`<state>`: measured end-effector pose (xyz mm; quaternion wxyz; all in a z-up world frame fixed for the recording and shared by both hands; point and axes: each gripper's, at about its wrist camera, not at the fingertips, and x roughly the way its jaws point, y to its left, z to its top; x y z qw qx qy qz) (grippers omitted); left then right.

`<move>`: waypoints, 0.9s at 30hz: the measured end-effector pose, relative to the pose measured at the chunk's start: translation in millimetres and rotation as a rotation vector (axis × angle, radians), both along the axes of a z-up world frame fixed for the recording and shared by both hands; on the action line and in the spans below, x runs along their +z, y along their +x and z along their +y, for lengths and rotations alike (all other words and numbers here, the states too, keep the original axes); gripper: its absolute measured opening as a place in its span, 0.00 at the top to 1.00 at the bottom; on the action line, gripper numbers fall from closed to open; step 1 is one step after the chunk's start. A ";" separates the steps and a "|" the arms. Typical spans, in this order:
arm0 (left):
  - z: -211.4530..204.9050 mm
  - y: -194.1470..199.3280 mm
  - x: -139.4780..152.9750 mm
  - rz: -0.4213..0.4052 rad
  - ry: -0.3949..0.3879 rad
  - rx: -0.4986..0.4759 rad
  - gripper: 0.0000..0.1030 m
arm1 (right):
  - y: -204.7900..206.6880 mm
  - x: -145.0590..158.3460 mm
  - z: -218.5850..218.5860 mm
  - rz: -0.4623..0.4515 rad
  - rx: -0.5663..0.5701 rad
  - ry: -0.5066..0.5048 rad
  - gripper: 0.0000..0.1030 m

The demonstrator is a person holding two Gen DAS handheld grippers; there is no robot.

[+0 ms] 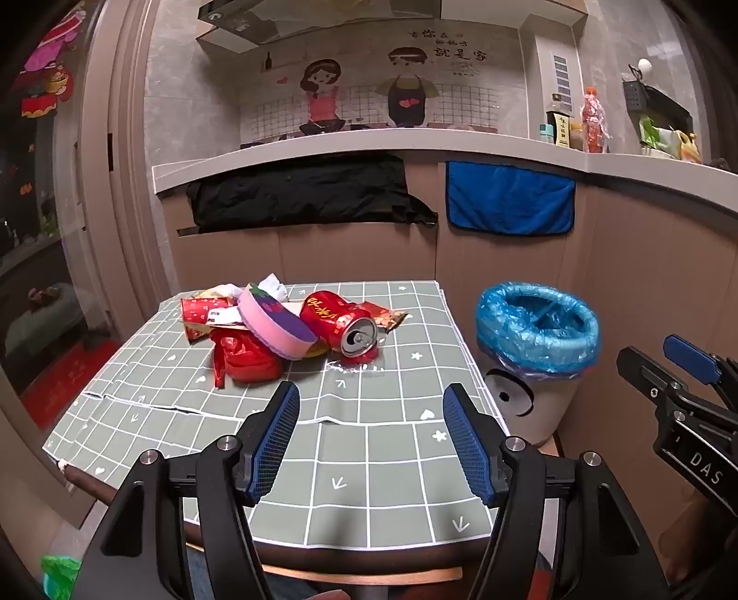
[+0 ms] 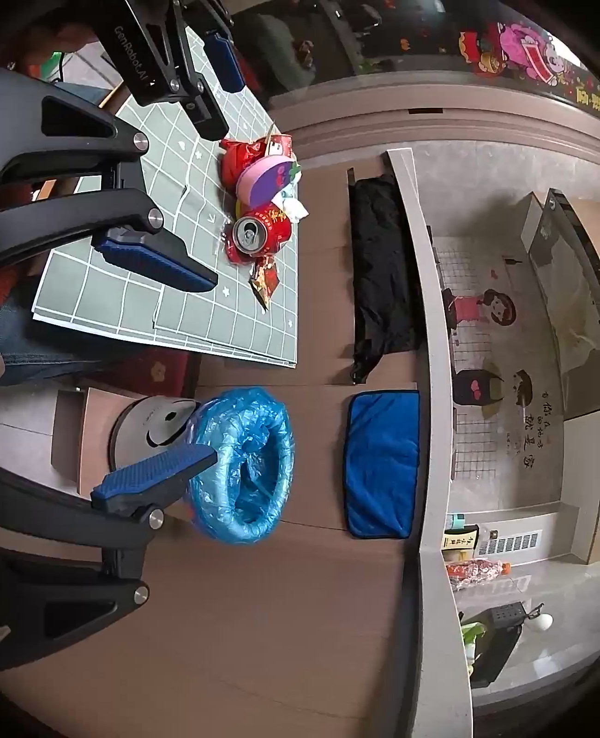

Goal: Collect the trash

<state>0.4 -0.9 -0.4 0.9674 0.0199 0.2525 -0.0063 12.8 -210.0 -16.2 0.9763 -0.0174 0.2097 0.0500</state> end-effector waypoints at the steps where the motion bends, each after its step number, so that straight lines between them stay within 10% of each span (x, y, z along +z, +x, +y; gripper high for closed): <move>1: -0.9 0.3 -0.2 0.002 0.002 -0.001 0.37 | 0.2 -0.6 -0.3 -0.008 -0.001 0.004 0.36; 27: 7.8 -5.9 5.1 -0.014 -0.014 0.011 0.37 | -2.4 3.8 -1.6 0.001 0.008 0.021 0.36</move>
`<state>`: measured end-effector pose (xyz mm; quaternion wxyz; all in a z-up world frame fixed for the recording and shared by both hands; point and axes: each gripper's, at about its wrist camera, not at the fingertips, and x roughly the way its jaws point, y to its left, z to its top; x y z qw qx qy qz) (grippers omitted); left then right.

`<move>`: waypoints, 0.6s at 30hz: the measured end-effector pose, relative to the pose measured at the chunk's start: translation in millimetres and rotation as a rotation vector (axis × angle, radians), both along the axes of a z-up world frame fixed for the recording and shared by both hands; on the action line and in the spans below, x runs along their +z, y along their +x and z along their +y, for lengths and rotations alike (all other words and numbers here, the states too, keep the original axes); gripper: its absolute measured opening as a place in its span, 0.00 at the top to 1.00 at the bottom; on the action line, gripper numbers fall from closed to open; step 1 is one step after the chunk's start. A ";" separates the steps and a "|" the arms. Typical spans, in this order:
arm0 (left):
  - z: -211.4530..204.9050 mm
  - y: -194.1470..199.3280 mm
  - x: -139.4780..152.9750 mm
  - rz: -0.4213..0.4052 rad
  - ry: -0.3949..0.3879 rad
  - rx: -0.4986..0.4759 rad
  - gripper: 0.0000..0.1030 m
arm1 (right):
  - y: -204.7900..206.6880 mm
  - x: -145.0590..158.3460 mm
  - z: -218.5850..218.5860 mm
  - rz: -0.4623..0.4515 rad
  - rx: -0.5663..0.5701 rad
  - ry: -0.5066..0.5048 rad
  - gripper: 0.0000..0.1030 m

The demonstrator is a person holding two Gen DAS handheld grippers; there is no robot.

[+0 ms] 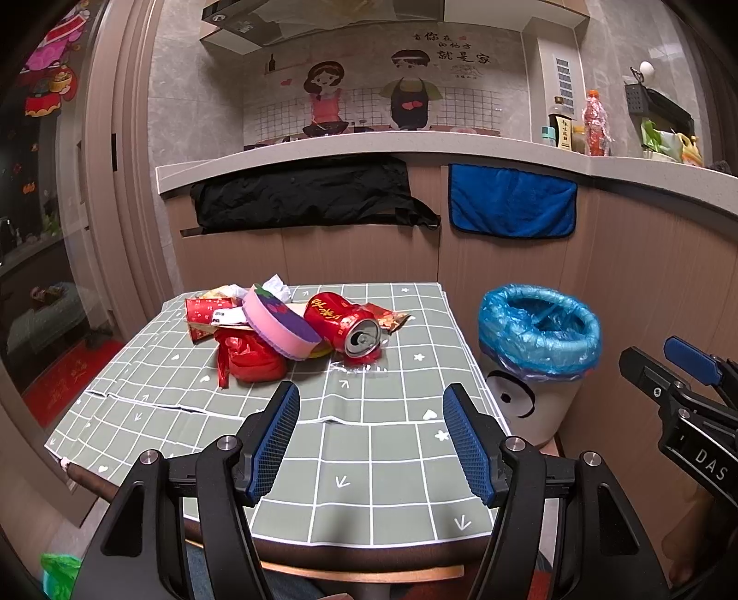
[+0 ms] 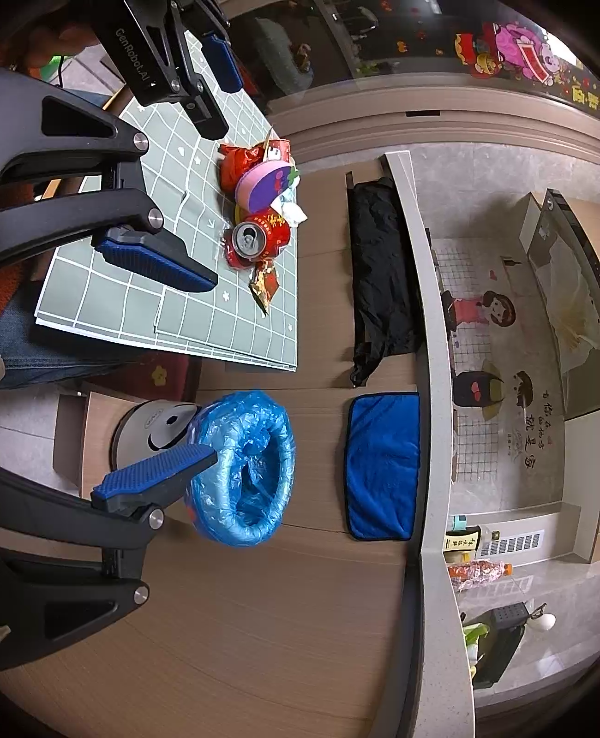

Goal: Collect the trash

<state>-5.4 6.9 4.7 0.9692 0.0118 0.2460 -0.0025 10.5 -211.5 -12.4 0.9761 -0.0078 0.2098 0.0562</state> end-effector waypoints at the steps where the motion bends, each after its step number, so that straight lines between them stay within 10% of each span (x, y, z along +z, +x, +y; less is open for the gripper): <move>1: -0.1 -0.1 -0.1 0.000 0.000 0.000 0.37 | -0.3 0.2 -0.5 0.001 0.001 0.001 0.36; 18: -3.9 -0.8 0.4 -0.001 0.001 0.000 0.37 | -0.3 2.0 -2.2 -0.005 -0.001 0.007 0.36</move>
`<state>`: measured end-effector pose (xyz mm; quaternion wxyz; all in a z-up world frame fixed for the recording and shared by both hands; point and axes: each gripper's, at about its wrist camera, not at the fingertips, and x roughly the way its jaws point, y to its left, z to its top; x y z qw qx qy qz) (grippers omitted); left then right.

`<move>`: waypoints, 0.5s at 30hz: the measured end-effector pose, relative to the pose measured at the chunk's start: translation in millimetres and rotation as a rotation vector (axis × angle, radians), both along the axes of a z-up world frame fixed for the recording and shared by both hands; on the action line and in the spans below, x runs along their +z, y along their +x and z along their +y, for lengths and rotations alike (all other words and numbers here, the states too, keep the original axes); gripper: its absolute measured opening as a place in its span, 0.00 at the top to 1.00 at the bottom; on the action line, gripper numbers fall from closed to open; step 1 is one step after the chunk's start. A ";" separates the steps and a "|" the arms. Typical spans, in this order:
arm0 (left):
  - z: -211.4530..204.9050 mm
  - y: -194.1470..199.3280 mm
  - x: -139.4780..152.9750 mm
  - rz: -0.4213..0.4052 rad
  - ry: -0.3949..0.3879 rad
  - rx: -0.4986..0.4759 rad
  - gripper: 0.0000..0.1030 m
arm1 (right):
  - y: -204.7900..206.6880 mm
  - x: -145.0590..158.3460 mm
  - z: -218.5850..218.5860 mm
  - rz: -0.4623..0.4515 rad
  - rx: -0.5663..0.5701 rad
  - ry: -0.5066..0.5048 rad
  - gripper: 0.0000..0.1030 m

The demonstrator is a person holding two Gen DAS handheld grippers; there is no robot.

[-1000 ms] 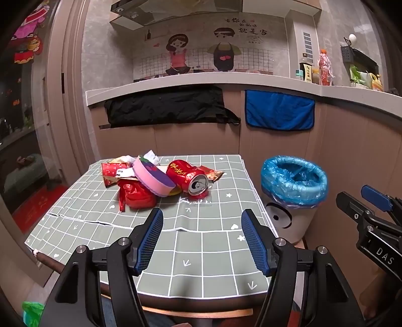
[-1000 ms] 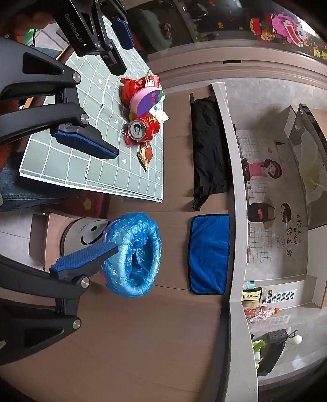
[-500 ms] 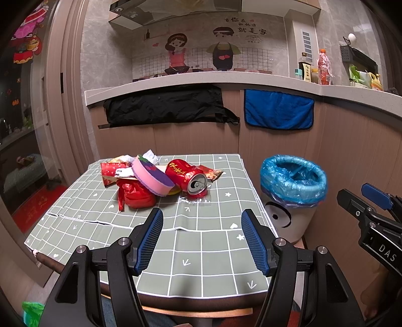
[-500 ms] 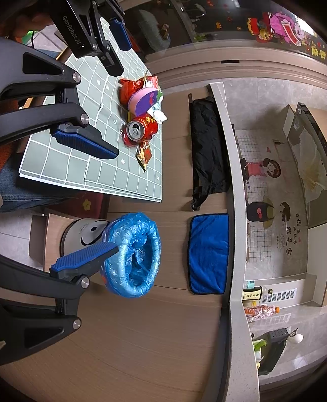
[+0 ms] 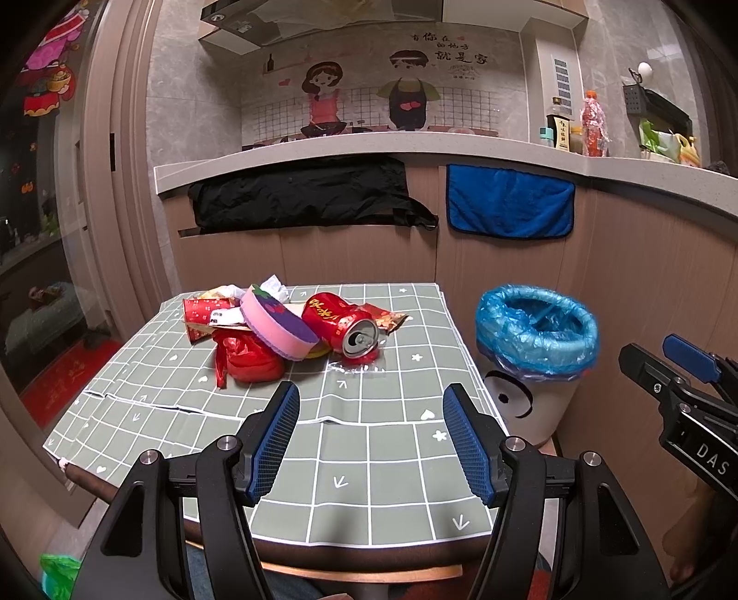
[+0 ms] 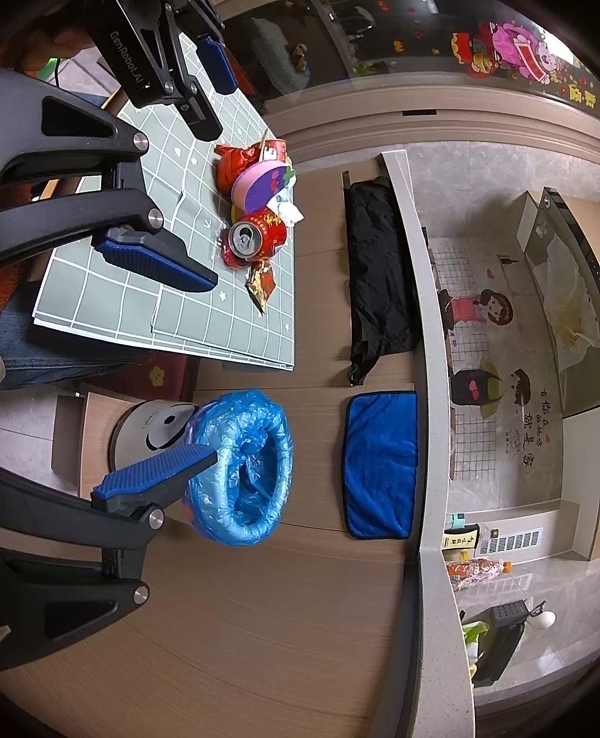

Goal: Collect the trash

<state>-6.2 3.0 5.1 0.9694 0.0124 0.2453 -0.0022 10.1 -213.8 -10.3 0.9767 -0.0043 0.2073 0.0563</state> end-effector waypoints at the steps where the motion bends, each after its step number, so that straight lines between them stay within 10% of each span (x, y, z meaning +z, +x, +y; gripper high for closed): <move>1: -0.5 -0.6 0.5 -0.002 0.000 -0.001 0.37 | -0.2 -0.5 0.2 0.001 0.000 0.001 0.36; 15: 1.5 -0.3 2.6 -0.013 -0.021 0.005 0.37 | -0.2 -1.8 -0.5 0.002 -0.001 -0.001 0.36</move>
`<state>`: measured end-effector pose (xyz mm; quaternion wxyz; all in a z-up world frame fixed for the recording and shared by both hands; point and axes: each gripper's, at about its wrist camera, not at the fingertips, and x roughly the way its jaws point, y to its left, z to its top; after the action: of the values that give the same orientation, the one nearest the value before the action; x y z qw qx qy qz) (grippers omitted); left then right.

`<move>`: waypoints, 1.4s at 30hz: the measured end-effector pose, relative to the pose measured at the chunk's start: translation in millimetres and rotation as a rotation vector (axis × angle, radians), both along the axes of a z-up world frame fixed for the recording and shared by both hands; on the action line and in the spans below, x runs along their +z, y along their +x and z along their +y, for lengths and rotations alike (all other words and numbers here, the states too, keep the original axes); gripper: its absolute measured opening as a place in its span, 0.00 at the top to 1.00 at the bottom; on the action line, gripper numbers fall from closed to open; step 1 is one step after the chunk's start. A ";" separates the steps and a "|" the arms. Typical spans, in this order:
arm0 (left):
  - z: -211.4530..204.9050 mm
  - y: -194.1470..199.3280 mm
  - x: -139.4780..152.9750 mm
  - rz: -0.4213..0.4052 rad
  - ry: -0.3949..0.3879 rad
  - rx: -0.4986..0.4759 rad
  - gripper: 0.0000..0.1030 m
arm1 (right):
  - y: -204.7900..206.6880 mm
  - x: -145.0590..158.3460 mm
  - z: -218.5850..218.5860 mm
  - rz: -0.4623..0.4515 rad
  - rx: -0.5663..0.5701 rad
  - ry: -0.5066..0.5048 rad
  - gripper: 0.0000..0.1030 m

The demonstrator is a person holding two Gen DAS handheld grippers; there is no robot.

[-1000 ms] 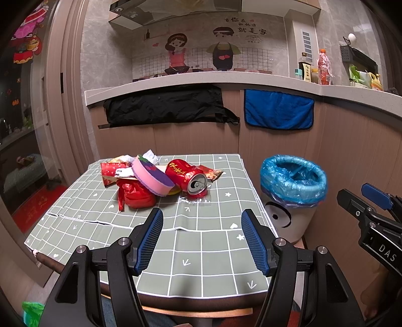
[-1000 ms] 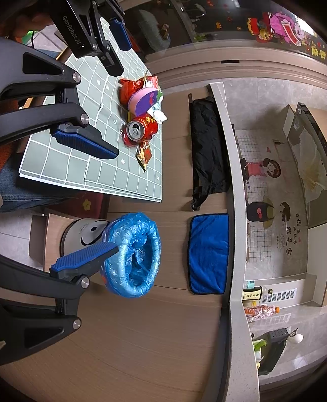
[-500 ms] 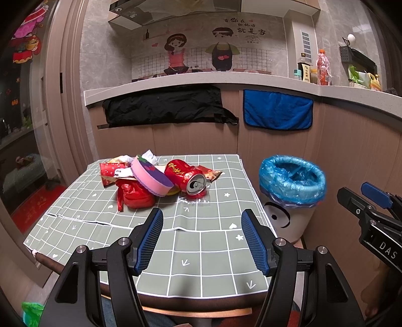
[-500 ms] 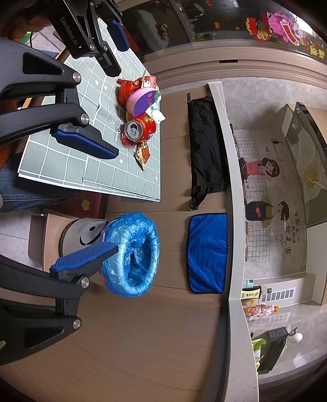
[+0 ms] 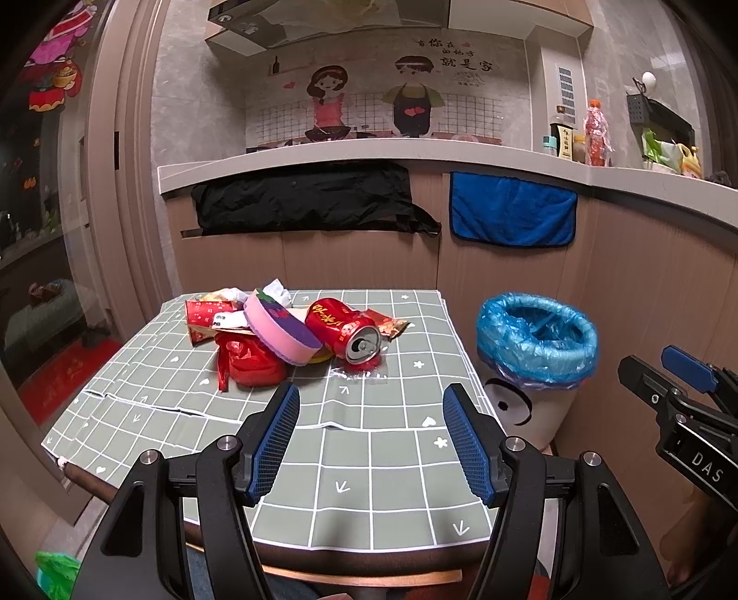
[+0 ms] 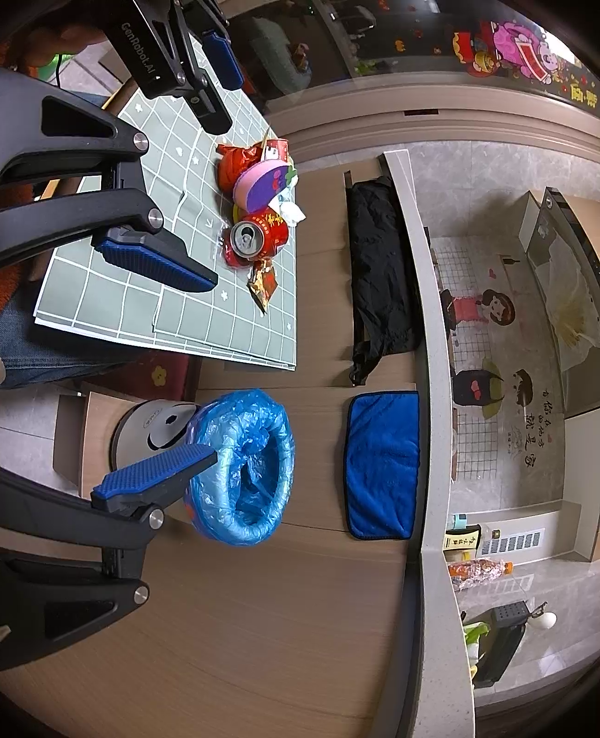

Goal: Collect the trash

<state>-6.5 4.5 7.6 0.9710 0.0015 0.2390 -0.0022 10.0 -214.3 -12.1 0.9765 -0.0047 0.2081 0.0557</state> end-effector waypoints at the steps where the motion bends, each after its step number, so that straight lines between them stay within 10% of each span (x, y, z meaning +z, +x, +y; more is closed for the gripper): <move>1: -0.1 0.1 0.1 0.000 -0.001 0.000 0.37 | 0.1 -0.5 0.7 0.000 -0.001 -0.001 0.36; 42: 43.7 39.7 -1.4 0.031 -0.044 0.047 0.37 | 31.9 1.3 22.1 0.007 0.077 -0.052 0.36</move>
<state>33.2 48.1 6.3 0.9668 -0.0257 0.2539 0.0152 41.9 -192.2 -10.8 0.9724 -0.0379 0.2127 0.0876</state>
